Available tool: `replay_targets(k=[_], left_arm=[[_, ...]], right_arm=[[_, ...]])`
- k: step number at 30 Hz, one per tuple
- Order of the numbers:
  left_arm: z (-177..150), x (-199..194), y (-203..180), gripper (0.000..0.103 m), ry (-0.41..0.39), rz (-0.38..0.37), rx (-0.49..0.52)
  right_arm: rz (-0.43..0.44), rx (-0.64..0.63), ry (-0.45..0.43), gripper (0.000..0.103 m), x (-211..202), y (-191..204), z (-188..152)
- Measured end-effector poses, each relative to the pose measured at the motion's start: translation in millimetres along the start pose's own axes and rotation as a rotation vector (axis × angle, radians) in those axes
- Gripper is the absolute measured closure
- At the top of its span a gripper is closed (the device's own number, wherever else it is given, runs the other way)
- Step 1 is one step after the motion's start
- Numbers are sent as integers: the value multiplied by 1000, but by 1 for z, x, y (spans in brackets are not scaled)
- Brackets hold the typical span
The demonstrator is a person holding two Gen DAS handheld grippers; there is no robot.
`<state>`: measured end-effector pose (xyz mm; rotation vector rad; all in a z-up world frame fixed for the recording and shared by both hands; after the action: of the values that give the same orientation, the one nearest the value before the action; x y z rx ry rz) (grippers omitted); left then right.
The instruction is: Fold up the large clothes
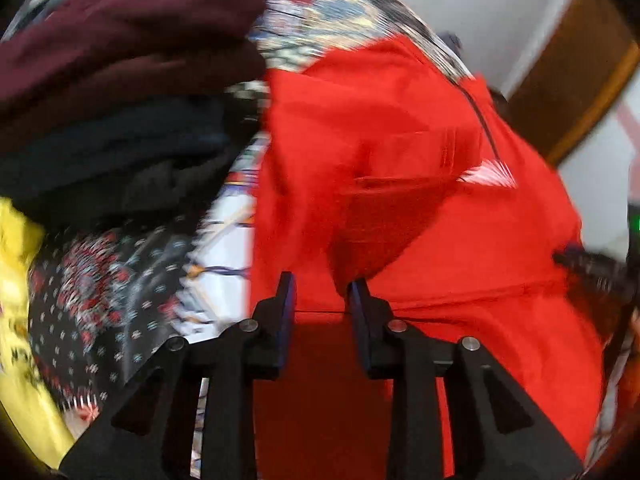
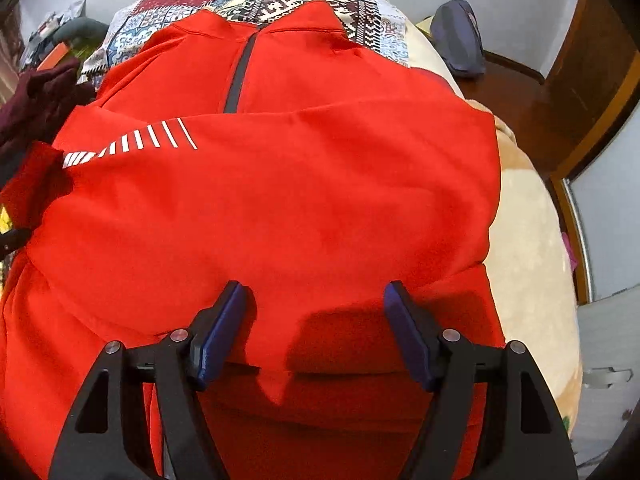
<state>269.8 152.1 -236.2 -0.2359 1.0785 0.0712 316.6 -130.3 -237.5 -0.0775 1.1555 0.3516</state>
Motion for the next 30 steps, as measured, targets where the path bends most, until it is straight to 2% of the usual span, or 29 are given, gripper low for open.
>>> replay_targets(k=[3, 7, 11, 13, 14, 17, 19, 23, 27, 30], left_arm=[[-2, -8, 20, 74, -29, 83, -31], [-12, -7, 33, 74, 16, 89, -22], [-15, -13, 33, 73, 22, 104, 18], [-11, -21, 29, 69, 3, 88, 35], [-6, -27, 25, 63, -12, 79, 42], [13, -46, 10, 50, -82, 64, 86], [30, -56, -5, 48, -125, 62, 144], [69, -60, -35, 42, -181, 73, 222], [109, -51, -56, 35, -214, 33, 260], [140, -30, -73, 33, -206, 22, 282]], right_arm=[[-1, 10, -1, 34, 2, -1, -2], [-27, 0, -7, 33, 2, 5, -2], [-37, 7, 9, 32, 0, 5, -1], [-46, 10, 28, 32, -1, 6, 4], [-49, 10, 33, 32, -2, 7, 6], [-48, -4, 7, 32, -12, 9, 15], [-68, -36, -65, 32, -25, 11, 24], [-86, -72, -152, 32, -46, 15, 50], [-70, -62, -220, 32, -56, 12, 77], [-36, -36, -238, 31, -51, 9, 101]])
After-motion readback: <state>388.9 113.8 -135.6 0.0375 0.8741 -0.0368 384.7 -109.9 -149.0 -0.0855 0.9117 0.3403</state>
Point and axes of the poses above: each gripper's, at about its wrist camera, not at the fingertips, and x roughly the way its jaws point, y to its left, z to its top, the point moved 1 cm from there along x, roughly the way its jaws point, and after that the axes turned 2 degrees about x, right-handed, at the moved point
